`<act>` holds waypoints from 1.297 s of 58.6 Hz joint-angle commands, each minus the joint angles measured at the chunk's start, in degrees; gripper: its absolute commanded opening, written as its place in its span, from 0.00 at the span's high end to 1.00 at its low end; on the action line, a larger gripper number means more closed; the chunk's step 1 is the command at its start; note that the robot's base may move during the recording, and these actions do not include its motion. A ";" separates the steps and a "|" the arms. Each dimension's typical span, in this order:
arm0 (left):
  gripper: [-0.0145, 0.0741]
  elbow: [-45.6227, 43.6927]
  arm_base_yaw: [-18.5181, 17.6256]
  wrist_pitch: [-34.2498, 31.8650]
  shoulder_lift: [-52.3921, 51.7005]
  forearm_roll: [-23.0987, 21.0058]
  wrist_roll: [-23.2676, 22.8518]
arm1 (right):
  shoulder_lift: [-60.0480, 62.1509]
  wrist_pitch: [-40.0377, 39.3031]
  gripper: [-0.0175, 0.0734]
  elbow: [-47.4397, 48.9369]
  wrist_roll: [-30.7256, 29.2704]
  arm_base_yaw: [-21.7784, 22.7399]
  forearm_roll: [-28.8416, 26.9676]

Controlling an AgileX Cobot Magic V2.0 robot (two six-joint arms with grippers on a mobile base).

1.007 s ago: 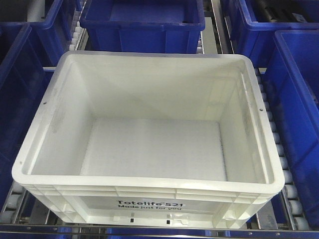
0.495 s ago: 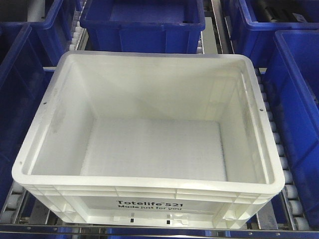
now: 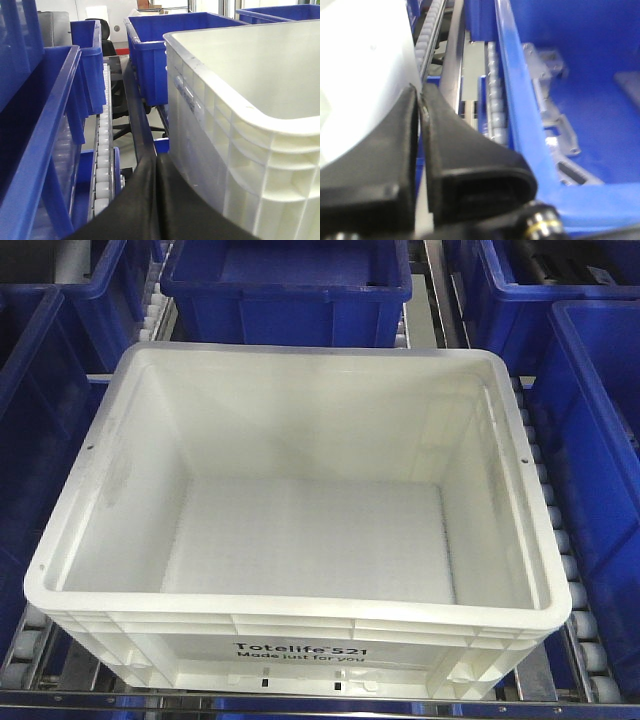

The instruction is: Move bin from left to right shelf

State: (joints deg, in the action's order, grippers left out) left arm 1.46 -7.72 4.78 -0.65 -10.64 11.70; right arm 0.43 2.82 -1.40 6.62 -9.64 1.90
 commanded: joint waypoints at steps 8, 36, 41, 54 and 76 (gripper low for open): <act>0.84 0.95 -0.11 -4.08 -0.93 -0.62 -0.22 | 0.82 -5.78 0.82 -1.29 1.33 -1.17 -1.11; 0.84 0.95 -0.11 -4.08 -0.93 -0.62 -0.22 | 0.82 -6.22 0.82 -1.29 -0.55 -2.89 -0.77; 0.84 0.95 -0.11 -4.08 -0.93 -0.62 -0.22 | 0.82 -6.16 0.82 -1.29 -1.24 -2.89 -0.77; 0.84 0.95 -0.11 -4.08 -0.93 -0.62 -0.22 | 0.76 -5.90 0.82 -1.29 -1.24 -2.89 -0.77; 0.84 0.95 -0.11 -4.08 -0.93 -0.62 -0.22 | 0.76 -5.90 0.82 -1.29 -1.24 -2.89 -0.77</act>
State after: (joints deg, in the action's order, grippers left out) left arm 1.46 -7.72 4.82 -0.66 -10.64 11.70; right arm 0.61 1.44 -1.63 6.02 -12.57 0.69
